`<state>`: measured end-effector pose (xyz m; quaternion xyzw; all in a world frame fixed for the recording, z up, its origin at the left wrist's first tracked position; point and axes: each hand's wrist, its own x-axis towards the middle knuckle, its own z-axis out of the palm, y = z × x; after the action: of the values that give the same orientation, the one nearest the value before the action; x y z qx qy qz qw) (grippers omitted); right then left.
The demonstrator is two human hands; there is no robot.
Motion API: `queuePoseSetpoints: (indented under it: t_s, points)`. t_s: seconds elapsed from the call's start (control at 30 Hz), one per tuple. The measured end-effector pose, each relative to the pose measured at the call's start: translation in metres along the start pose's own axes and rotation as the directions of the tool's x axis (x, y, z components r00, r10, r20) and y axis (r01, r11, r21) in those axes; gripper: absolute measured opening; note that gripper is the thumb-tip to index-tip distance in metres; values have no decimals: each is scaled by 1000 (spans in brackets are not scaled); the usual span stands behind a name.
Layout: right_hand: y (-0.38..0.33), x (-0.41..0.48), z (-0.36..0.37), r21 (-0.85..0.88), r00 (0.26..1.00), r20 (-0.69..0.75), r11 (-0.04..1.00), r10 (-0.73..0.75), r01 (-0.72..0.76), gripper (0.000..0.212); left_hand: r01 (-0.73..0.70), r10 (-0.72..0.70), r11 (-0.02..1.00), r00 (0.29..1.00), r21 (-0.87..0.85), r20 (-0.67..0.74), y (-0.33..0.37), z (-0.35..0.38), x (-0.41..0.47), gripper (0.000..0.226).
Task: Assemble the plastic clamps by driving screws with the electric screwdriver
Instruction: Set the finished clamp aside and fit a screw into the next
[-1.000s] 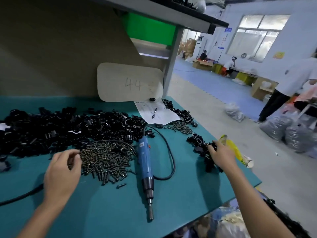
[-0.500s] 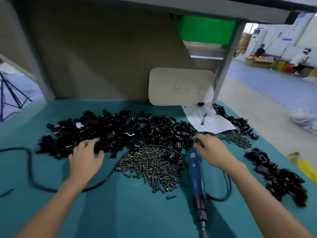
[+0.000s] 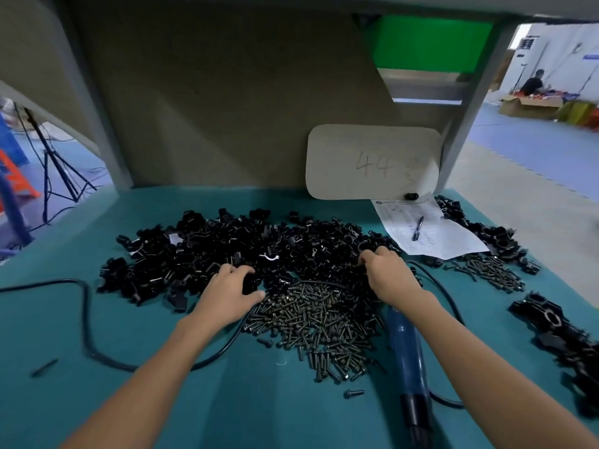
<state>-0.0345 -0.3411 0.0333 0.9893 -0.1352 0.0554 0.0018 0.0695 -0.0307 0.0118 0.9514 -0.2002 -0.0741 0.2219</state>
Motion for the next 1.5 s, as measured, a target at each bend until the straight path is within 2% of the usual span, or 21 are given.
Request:
queuePoseSetpoints:
  t_s: [0.07, 0.1, 0.13, 0.2, 0.23, 0.3, 0.33, 0.37, 0.4, 0.5, 0.57, 0.63, 0.73, 0.8, 0.9, 1.0, 1.1, 1.17, 1.27, 1.37, 1.5]
  points:
    - [-1, -8, -9, 279, 993, -75, 958, 91, -66, 29, 23, -30, 993, 998, -113, -64, 3, 0, -4, 47]
    - [-3, -13, -15, 448, 983, -94, 889, 155, -97, 25, 18, -38, 986, 992, -164, -118, 4, 0, -6, 40]
    - [-4, -20, -21, 617, 972, -85, 777, 221, -123, 22, 6, -42, 976, 985, -216, -165, 5, -1, -8, 35]
    - [-11, -37, -32, 901, 955, 37, 403, 296, -160, 21, -28, -51, 935, 976, -354, -212, 7, -7, -14, 31]
    - [-16, -47, -35, 971, 953, 111, 174, 283, -165, 22, -38, -66, 892, 975, -451, -211, 9, -11, -17, 29]
    - [-29, -68, -41, 961, 956, 206, -228, 207, -157, 24, -28, -116, 723, 980, -690, -160, 15, -17, -25, 27]
    - [-36, -79, -43, 915, 961, 229, -372, 156, -157, 29, -8, -129, 603, 986, -798, -107, 18, -19, -30, 27]
    - [-44, -88, -43, 874, 966, 236, -457, 107, -163, 36, 23, -125, 487, 991, -873, -43, 23, -22, -35, 28]
    - [-52, -97, -41, 856, 970, 233, -488, 69, -171, 44, 66, -108, 386, 994, -920, 26, 26, -24, -42, 31]
    - [-79, -118, -37, 864, 974, 227, -457, -18, -210, 56, 202, -40, 147, 979, -968, 198, 34, -25, -59, 36]
    - [-93, -127, -34, 863, 973, 223, -451, -60, -226, 53, 247, -10, 103, 969, -963, 248, 38, -23, -70, 33]
    - [-101, -133, -32, 842, 973, 218, -490, -78, -228, 50, 237, 4, 167, 971, -957, 241, 40, -21, -81, 29]
    - [-107, -139, -27, 814, 974, 208, -537, -92, -224, 52, 153, 35, 351, 984, -924, 176, 42, -16, -96, 33]
    - [-109, -144, -23, 820, 972, 217, -524, -90, -231, 57, 77, 39, 458, 994, -886, 106, 42, -13, -103, 35]
    - [-111, -148, -17, 832, 965, 243, -491, -94, -257, 63, -1, 75, 553, 996, -833, 49, 45, -8, -111, 35]
    - [-112, -148, -10, 858, 958, 276, -432, -71, -279, 51, -27, 119, 597, 991, -802, 55, 47, -3, -116, 25]
    - [-111, -149, -8, 943, 961, 271, -190, -43, -275, 41, -73, 174, 645, 983, -760, 52, 48, 1, -118, 20]
    - [-111, -150, -11, 961, 966, 254, -97, -55, -258, 37, -89, 202, 656, 977, -750, 61, 48, 3, -119, 23]
    - [-113, -149, -17, 977, 977, 203, -59, -63, -206, 37, -68, 213, 646, 973, -760, 93, 49, 4, -121, 33]
    - [-117, -151, -18, 985, 983, 172, 2, -65, -172, 41, -93, 181, 721, 982, -687, 56, 50, 6, -126, 61]
    - [-122, -154, -20, 980, 977, 182, -58, -108, -189, 44, -165, 176, 800, 984, -577, -38, 51, 4, -132, 45]
